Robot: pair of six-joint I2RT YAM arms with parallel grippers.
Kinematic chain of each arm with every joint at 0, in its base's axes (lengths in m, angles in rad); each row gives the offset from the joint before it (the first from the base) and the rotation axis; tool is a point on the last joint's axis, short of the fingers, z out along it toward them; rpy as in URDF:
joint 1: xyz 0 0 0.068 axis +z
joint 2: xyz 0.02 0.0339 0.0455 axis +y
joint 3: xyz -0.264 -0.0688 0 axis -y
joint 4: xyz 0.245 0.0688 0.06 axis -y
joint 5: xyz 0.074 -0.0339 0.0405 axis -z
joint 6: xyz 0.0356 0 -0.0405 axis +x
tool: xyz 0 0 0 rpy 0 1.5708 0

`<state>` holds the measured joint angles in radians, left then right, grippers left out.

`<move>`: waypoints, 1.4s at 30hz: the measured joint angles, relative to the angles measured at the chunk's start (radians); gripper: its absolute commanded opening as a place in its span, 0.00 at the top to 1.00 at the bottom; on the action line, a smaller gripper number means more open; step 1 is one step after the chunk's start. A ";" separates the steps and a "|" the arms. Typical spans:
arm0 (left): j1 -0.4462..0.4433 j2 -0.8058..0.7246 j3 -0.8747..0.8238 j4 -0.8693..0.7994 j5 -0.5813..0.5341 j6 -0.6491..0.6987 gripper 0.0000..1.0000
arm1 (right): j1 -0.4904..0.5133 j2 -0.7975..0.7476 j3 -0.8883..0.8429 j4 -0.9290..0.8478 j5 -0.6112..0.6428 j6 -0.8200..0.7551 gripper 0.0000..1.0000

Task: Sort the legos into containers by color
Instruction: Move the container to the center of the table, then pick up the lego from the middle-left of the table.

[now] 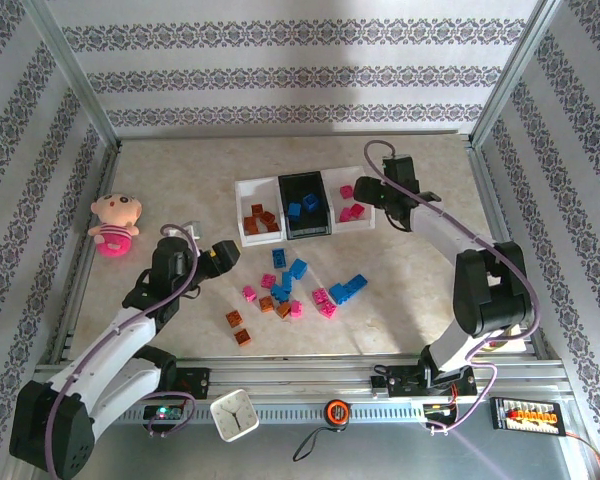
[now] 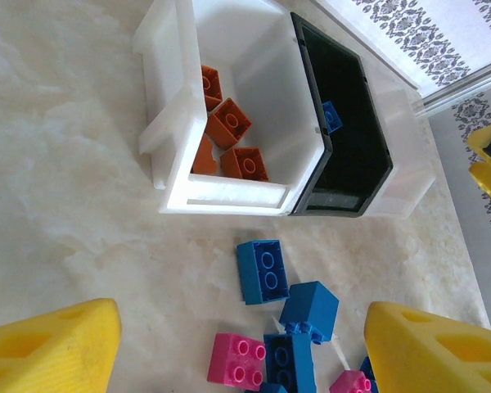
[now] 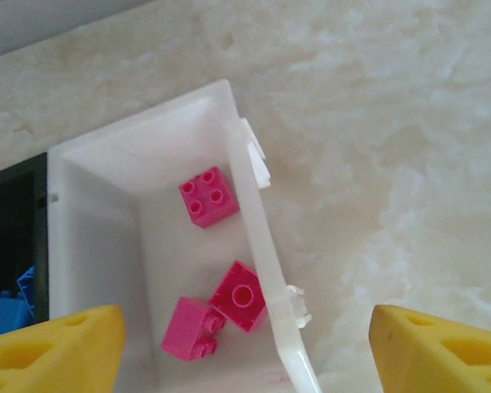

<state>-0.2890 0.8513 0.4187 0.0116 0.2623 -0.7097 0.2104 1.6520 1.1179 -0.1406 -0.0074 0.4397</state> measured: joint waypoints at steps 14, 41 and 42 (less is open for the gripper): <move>0.000 -0.045 -0.017 -0.039 0.000 0.001 0.21 | -0.009 0.105 -0.011 0.014 -0.185 0.019 0.21; -0.348 0.353 0.139 -0.186 -0.235 0.170 0.40 | 0.257 -0.333 -0.344 0.002 0.061 0.032 0.20; -0.357 0.363 0.139 -0.196 -0.250 0.172 0.40 | 0.257 -0.335 -0.350 0.001 0.064 0.032 0.20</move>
<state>-0.6464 1.2140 0.5575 -0.1844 0.0124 -0.5381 0.4679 1.3174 0.7677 -0.1394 0.0566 0.4717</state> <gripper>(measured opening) 0.598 0.802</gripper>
